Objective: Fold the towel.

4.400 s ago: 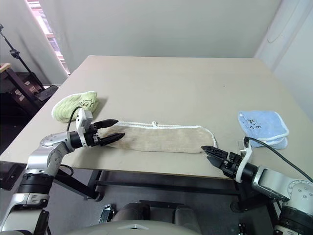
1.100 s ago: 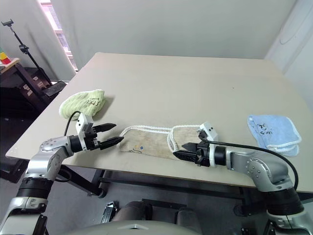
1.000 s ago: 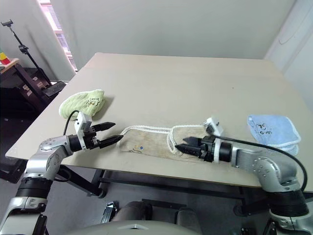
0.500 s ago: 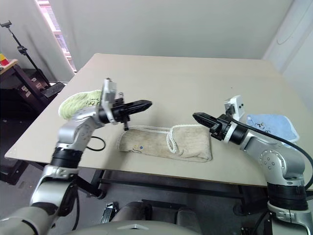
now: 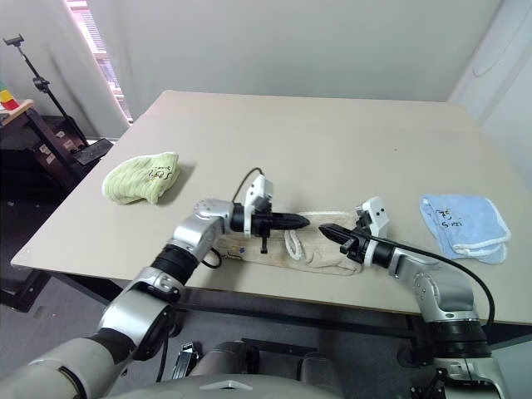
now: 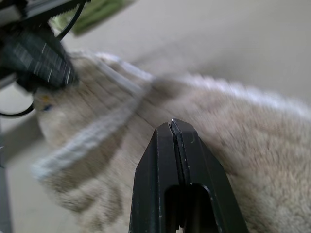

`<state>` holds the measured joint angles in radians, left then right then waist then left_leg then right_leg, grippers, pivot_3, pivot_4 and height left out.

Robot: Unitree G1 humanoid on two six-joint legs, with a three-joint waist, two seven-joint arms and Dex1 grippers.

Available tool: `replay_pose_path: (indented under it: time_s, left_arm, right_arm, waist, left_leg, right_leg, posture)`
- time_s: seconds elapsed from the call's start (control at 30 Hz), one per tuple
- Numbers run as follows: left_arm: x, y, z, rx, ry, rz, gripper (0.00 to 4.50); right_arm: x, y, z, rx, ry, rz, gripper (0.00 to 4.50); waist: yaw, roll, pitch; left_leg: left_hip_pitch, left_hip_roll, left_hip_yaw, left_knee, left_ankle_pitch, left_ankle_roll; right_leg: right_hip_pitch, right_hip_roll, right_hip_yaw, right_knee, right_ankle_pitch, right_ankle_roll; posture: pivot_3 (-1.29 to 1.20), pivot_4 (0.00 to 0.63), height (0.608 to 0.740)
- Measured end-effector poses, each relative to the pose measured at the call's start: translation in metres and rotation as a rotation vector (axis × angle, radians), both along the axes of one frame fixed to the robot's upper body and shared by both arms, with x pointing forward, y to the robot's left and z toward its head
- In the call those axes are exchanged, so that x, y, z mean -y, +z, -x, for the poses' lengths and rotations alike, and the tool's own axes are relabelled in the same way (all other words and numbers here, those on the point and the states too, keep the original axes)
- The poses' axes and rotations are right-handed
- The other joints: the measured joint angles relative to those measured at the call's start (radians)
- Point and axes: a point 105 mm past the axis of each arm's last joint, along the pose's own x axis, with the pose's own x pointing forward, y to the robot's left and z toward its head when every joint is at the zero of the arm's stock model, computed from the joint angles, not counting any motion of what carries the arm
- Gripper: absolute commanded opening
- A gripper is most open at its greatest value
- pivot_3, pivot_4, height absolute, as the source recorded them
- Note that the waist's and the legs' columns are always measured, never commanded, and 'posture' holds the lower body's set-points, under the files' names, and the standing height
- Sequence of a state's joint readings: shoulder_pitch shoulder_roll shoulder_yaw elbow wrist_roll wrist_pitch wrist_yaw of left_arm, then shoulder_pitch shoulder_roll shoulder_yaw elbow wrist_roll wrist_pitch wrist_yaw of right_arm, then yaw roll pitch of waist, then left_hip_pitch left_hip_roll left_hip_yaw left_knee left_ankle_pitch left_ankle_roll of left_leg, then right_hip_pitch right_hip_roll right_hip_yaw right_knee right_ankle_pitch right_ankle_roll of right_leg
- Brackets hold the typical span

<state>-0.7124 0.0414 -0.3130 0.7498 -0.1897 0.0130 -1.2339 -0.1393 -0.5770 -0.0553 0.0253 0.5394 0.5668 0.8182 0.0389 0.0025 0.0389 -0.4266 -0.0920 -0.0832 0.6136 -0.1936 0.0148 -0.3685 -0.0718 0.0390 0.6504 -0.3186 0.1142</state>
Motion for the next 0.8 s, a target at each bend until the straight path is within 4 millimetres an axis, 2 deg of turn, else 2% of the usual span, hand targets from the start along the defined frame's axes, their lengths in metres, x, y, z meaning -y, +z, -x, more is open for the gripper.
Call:
replay_pose_path:
  time_s: [0.1, 0.3, 0.47, 0.57, 0.67, 0.73, 0.8]
  left_arm:
    - [0.000, -0.041, 0.013, 0.012, -0.011, -0.133, 0.01]
    - [-0.002, -0.047, 0.012, 0.036, -0.002, -0.143, 0.01]
    - [-0.005, -0.044, 0.008, 0.009, 0.019, -0.113, 0.01]
    - [-0.008, -0.039, 0.003, -0.028, 0.046, -0.078, 0.55]
    - [-0.015, -0.030, -0.004, -0.085, 0.075, -0.041, 1.62]
    - [-0.023, -0.016, -0.010, -0.093, 0.082, -0.009, 2.26]
    - [-0.033, -0.001, -0.015, -0.071, 0.088, 0.013, 3.06]
  right_arm:
    - [-0.001, -0.019, 0.007, -0.036, 0.004, 0.040, 0.00]
    - [-0.003, -0.024, 0.007, -0.022, 0.020, 0.077, 0.00]
    - [-0.006, -0.023, 0.002, -0.015, 0.027, 0.068, 0.00]
    - [-0.007, -0.021, -0.002, -0.009, 0.026, 0.048, 0.00]
    - [-0.008, -0.013, -0.006, 0.007, 0.023, 0.014, 0.92]
    - [-0.006, 0.001, -0.007, 0.036, 0.019, -0.037, 1.53]
    - [-0.006, 0.016, -0.008, 0.076, 0.023, -0.064, 2.32]
  waist:
    - [-0.002, 0.000, -0.001]
    - [-0.003, -0.002, -0.004]
    - [-0.010, -0.002, -0.004]
    - [-0.014, -0.002, -0.004]
    - [-0.019, -0.002, -0.003]
    - [-0.026, -0.002, -0.002]
    - [-0.027, -0.002, -0.002]
  left_leg:
    - [0.001, 0.001, 0.000, -0.001, 0.000, 0.000]
    - [0.016, 0.001, -0.001, -0.001, -0.002, -0.002]
    - [0.016, 0.001, -0.001, -0.001, -0.002, -0.002]
    - [0.015, 0.001, -0.001, -0.001, -0.002, -0.002]
    - [0.014, 0.001, -0.001, -0.001, -0.002, -0.002]
    - [0.011, 0.001, -0.001, -0.001, -0.002, -0.002]
    - [0.009, 0.001, -0.001, -0.001, -0.002, -0.002]
  right_leg:
    - [-0.001, 0.000, 0.000, 0.002, 0.000, 0.000]
    - [0.016, 0.001, 0.000, -0.001, -0.002, -0.003]
    - [0.015, 0.000, 0.000, -0.001, -0.002, -0.003]
    - [0.013, 0.001, 0.000, 0.000, -0.002, -0.003]
    - [0.013, 0.001, 0.000, 0.000, -0.001, 0.000]
    - [0.010, 0.001, -0.001, 0.000, -0.001, 0.000]
    - [0.008, 0.001, -0.001, 0.000, 0.000, 0.001]
  posture:
    - [0.00, 0.000, 0.740]
    - [0.00, 0.000, 0.740]
    - [0.00, 0.000, 0.740]
    - [0.00, 0.000, 0.740]
    - [0.00, 0.000, 0.740]
    - [0.00, 0.000, 0.740]
    - [0.00, 0.000, 0.740]
